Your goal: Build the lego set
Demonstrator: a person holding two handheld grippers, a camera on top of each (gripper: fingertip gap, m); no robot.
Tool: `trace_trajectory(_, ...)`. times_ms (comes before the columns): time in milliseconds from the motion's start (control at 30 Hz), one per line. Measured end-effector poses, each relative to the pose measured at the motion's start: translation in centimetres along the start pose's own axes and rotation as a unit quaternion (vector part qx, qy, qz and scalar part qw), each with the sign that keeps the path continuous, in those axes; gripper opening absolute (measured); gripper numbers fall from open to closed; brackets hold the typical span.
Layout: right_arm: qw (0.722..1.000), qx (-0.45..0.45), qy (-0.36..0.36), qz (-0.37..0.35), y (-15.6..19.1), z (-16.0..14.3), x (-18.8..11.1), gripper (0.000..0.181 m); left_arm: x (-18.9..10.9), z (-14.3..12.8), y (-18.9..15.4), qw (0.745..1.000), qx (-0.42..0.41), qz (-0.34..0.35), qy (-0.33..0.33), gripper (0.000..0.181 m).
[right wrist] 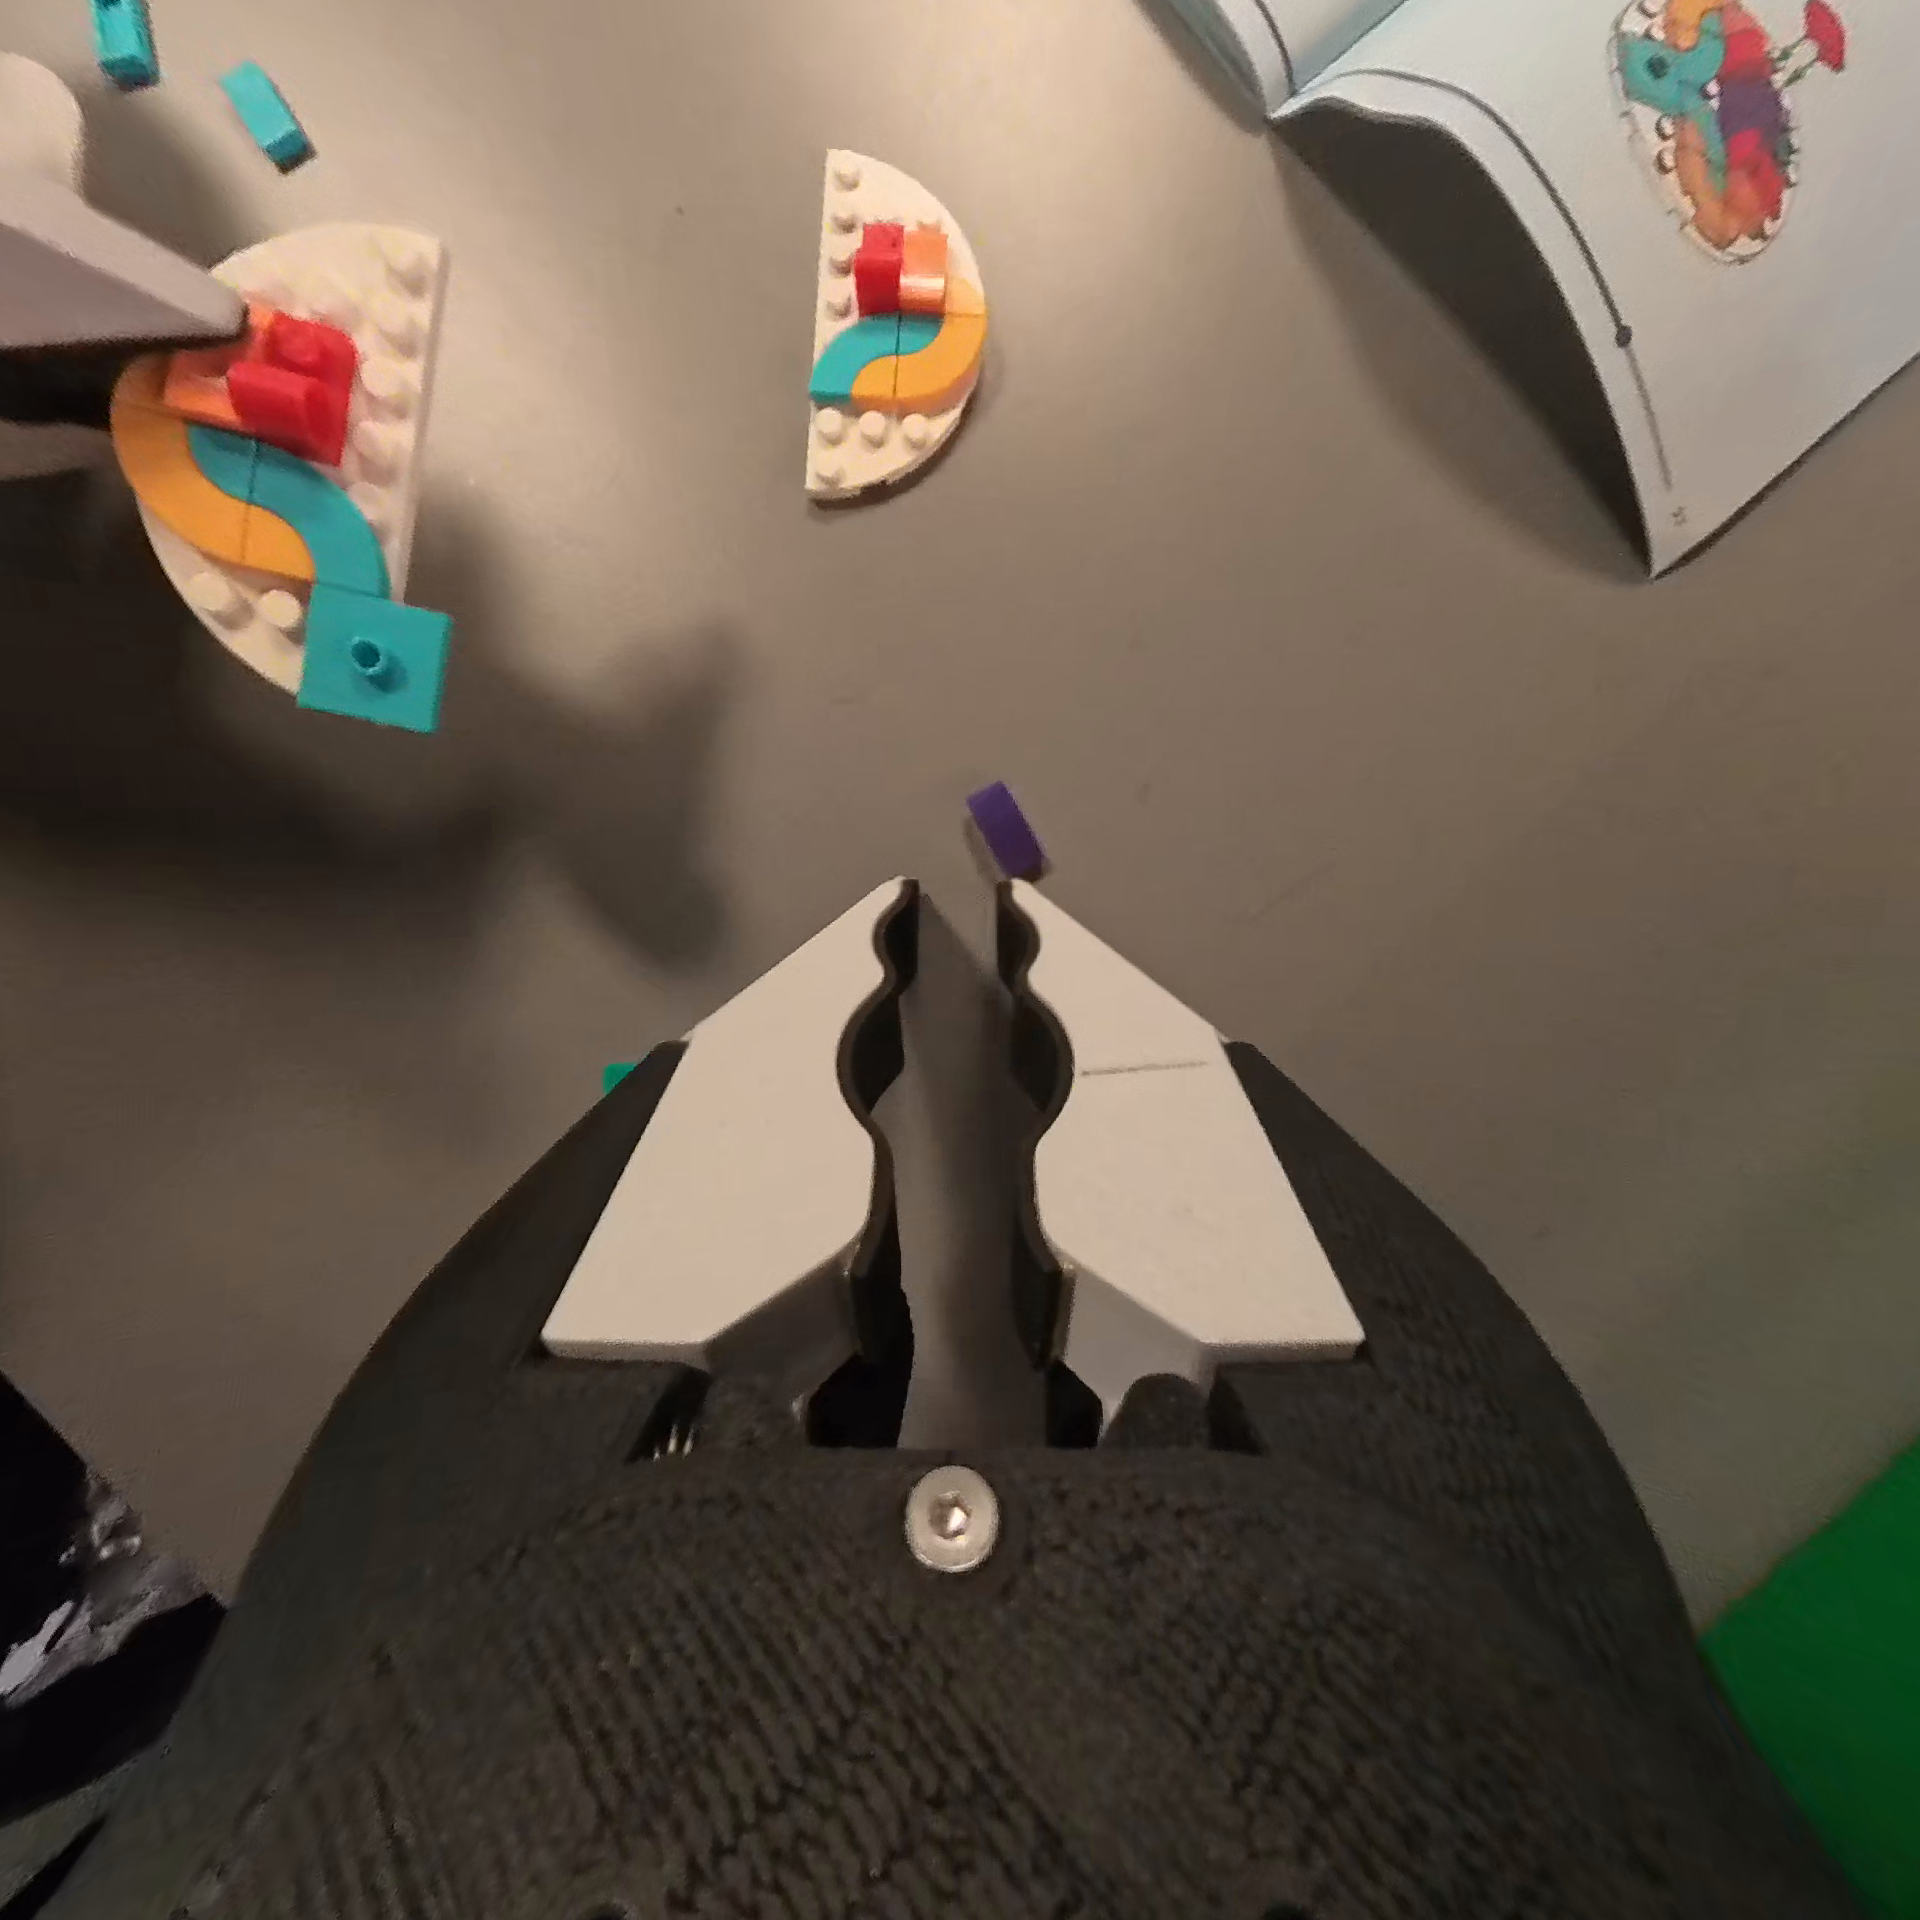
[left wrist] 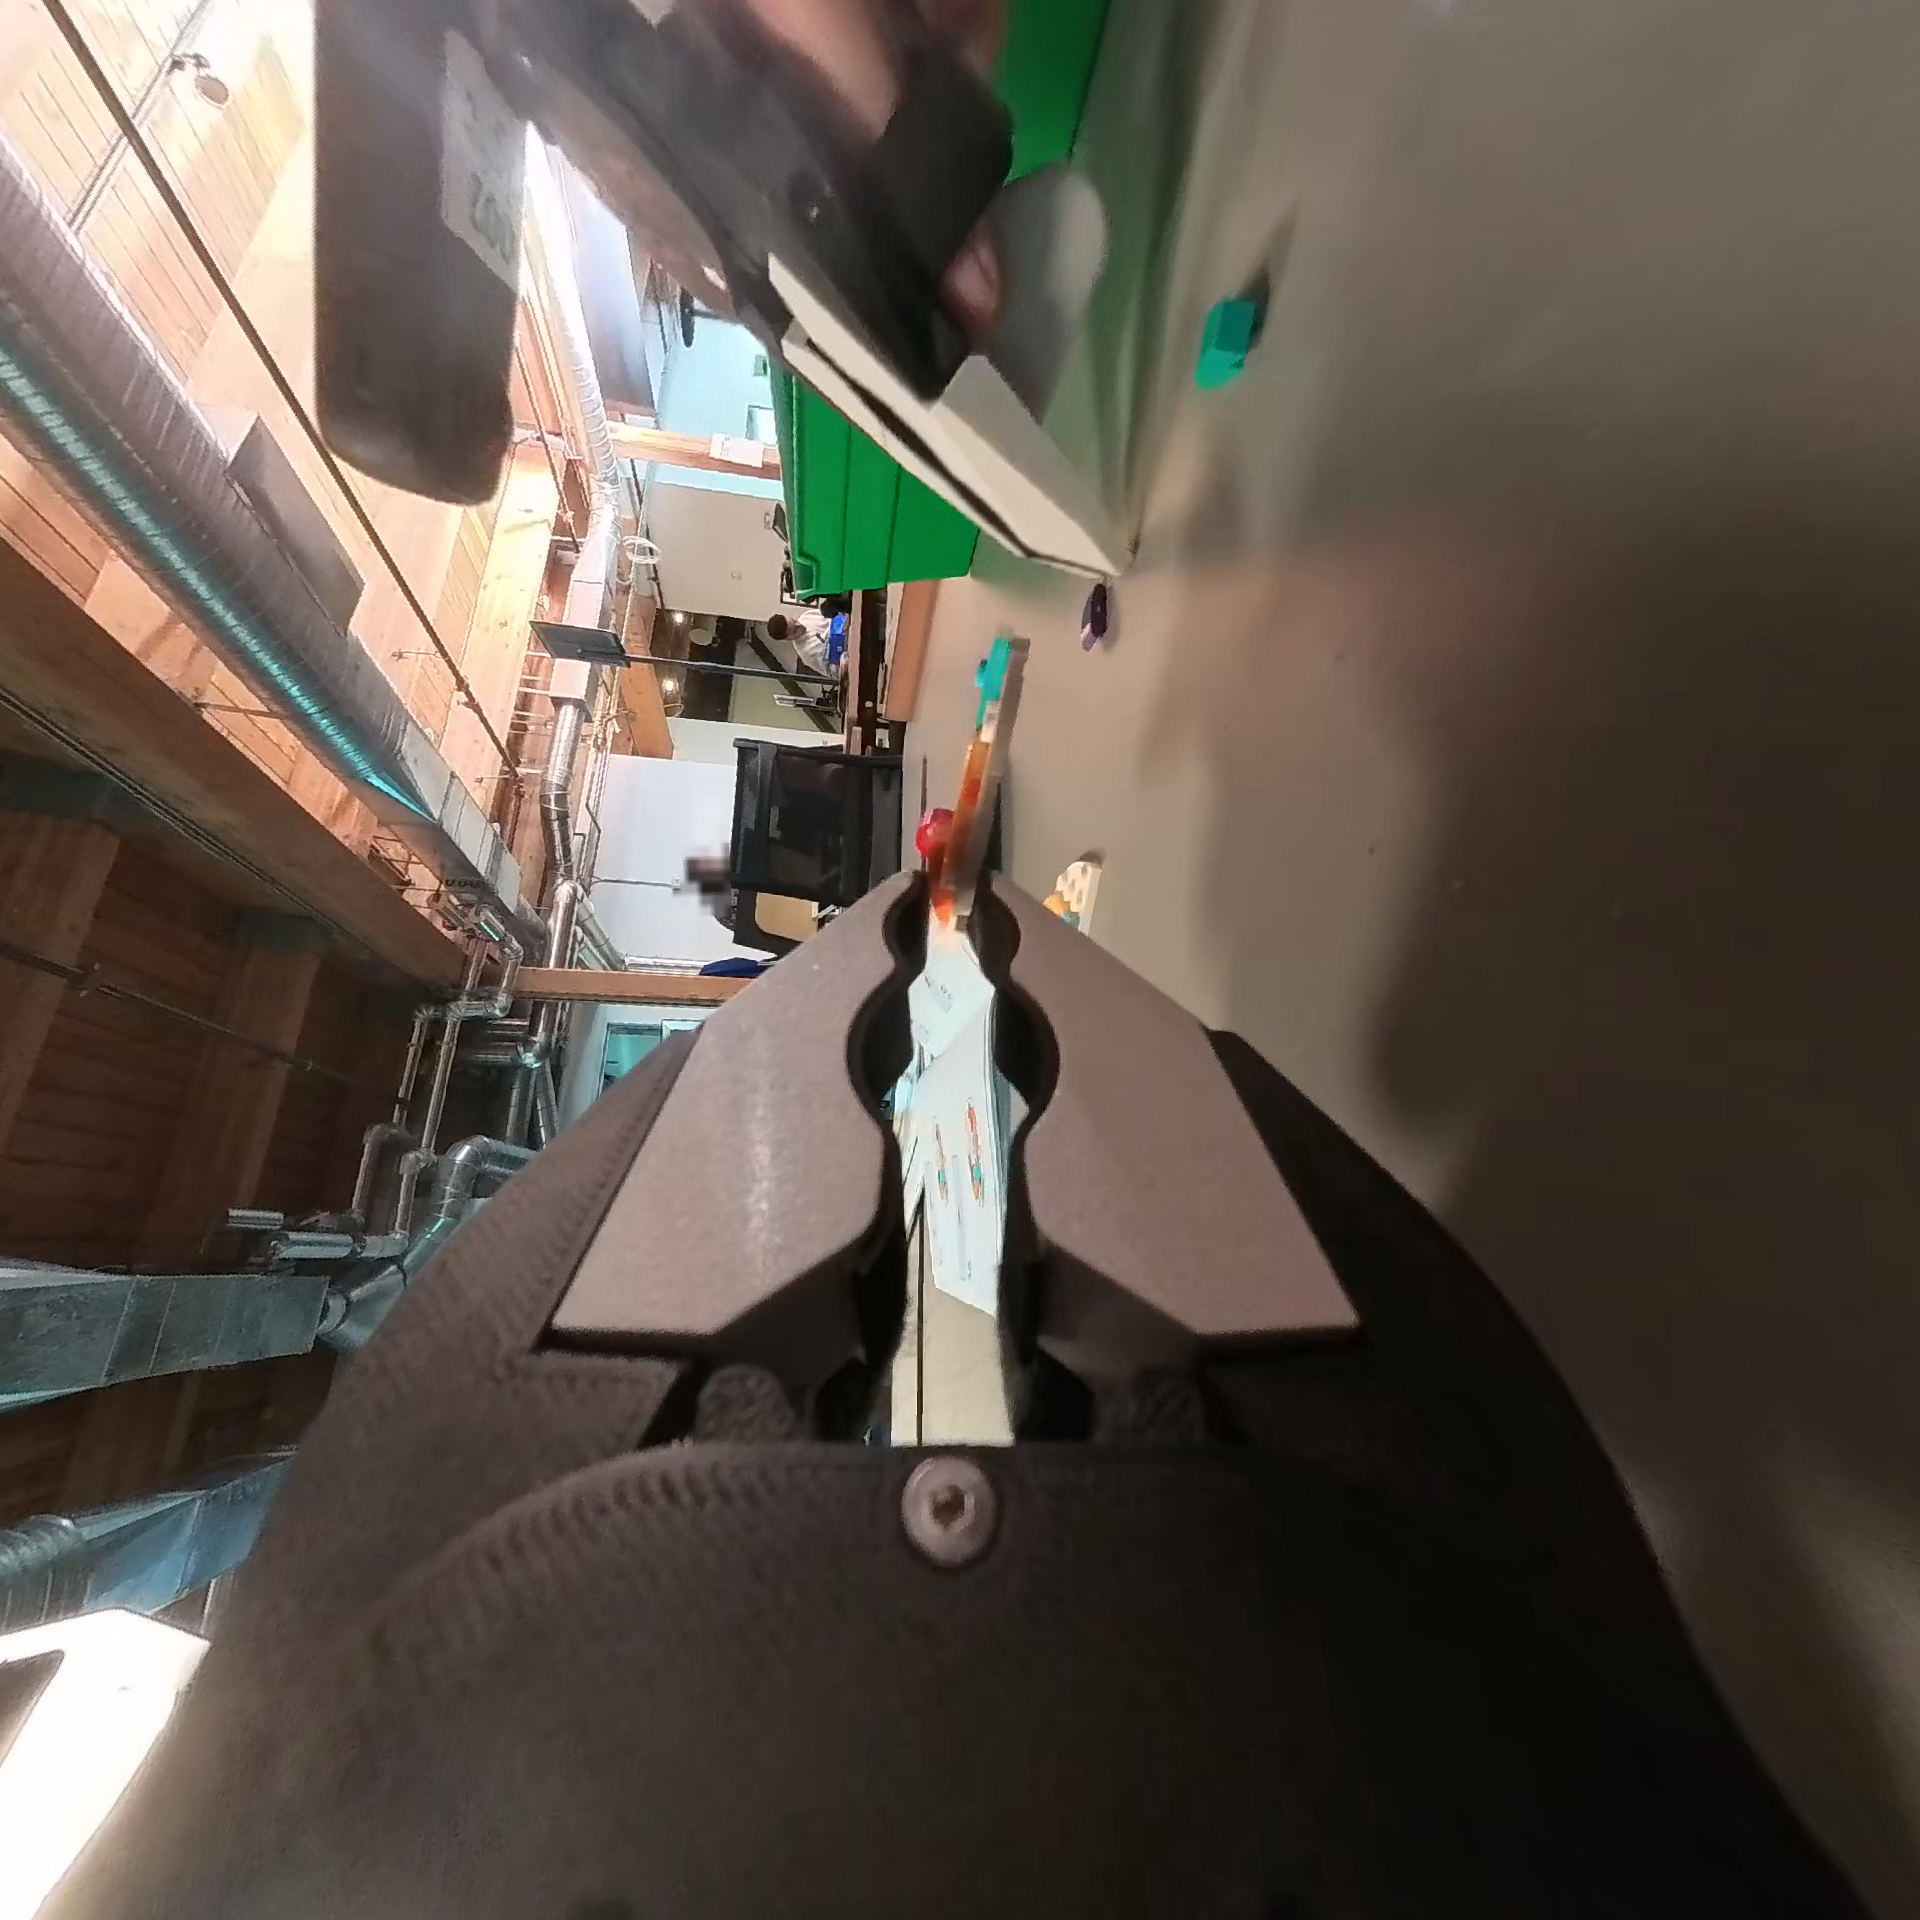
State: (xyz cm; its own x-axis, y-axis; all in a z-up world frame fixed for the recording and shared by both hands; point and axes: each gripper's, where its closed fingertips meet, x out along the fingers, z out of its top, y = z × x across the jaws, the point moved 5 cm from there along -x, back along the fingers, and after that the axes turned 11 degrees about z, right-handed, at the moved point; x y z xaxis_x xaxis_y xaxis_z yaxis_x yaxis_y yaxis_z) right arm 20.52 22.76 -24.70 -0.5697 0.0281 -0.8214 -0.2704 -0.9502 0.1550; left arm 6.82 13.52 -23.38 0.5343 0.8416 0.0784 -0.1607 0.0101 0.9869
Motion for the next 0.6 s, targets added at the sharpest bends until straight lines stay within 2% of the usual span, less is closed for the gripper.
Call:
trace_trajectory(33,1.000,0.002,-0.005,-0.001,-0.2,0.1,0.0,0.016,0.0,0.0,0.0,1.000,0.001,0.000,0.000,0.007)
trace_trajectory(600,0.998,0.030,-0.051,0.035,-1.2,0.8,0.6,0.015,0.1,0.3,-0.1,1.000,0.005,-0.001,-0.007,0.008)
